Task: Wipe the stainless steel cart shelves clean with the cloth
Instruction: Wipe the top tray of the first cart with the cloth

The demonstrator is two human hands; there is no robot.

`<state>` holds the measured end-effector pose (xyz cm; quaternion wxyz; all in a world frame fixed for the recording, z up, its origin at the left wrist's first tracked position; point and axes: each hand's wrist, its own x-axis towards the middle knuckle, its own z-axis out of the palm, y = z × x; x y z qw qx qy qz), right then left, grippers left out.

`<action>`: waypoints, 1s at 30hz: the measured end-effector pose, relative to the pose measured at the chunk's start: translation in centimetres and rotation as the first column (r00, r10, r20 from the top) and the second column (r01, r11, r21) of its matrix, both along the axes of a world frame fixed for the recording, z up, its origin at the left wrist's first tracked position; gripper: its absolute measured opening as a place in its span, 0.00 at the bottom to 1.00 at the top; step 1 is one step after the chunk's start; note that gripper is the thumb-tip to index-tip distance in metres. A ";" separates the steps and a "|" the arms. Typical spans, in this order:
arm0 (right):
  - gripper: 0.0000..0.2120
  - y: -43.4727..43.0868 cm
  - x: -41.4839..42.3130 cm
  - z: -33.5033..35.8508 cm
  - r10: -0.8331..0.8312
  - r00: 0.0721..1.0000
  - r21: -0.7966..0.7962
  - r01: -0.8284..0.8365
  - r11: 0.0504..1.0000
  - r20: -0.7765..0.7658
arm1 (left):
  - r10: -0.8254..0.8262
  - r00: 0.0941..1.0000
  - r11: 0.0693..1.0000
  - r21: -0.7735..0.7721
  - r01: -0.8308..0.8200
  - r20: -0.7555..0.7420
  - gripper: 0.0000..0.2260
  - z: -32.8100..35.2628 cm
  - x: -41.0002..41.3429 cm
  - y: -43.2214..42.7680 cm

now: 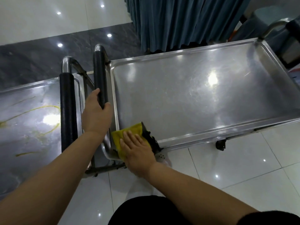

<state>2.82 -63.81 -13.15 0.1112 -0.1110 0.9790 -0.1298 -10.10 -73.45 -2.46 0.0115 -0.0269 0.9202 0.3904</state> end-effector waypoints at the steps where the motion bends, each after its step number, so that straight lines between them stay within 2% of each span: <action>1: 0.29 -0.8 -0.6 0.3 0.007 1.000 -0.038 -0.006 0.999 0.018 | -0.005 1.000 1.000 0.001 0.005 0.004 0.23 0.0 -0.1 -0.2; 5: 0.29 3.0 -2.4 0.1 0.056 0.997 0.018 -0.057 0.998 0.061 | -0.008 1.000 1.000 -0.021 0.008 0.011 0.23 0.0 -0.4 -0.6; 8: 0.35 9.3 -3.3 0.2 -0.148 0.988 0.100 0.143 0.985 0.048 | -0.005 1.000 1.000 -0.030 0.006 0.009 0.23 0.0 -0.3 -0.3; 10: 0.34 14.2 -3.3 0.5 -0.277 0.958 0.174 0.262 0.949 0.069 | -0.003 1.000 1.000 -0.026 0.003 0.009 0.23 0.0 -0.2 -0.2; 15: 0.31 25.6 -1.2 1.5 -0.589 0.805 0.249 0.558 0.791 0.066 | 0.001 1.000 1.000 0.018 -0.002 0.011 0.23 -0.1 -0.1 -0.1; 20: 0.29 24.9 -2.0 1.4 -0.741 0.670 0.270 0.706 0.654 0.045 | 0.020 1.000 0.999 0.040 -0.021 0.013 0.23 -0.3 -0.2 0.3; 22: 0.30 22.1 -3.5 0.9 -0.707 0.706 0.264 0.678 0.686 0.023 | 0.022 1.000 0.999 0.035 -0.023 0.014 0.23 -0.3 -0.3 0.2; 24: 0.31 18.5 -5.0 0.5 -0.608 0.793 0.242 0.586 0.773 0.024 | 0.022 1.000 0.999 0.024 -0.023 0.008 0.23 -0.4 -0.3 0.1; 27: 0.35 11.7 -7.4 0.3 -0.406 0.913 0.201 0.391 0.898 0.041 | 0.012 1.000 1.000 0.003 -0.012 -0.002 0.23 -0.3 -0.4 0.1; 30: 0.30 5.3 -9.3 0.3 -0.173 0.983 0.142 0.163 0.976 0.064 | 0.018 1.000 1.000 0.005 -0.018 0.007 0.23 -0.3 -0.7 0.0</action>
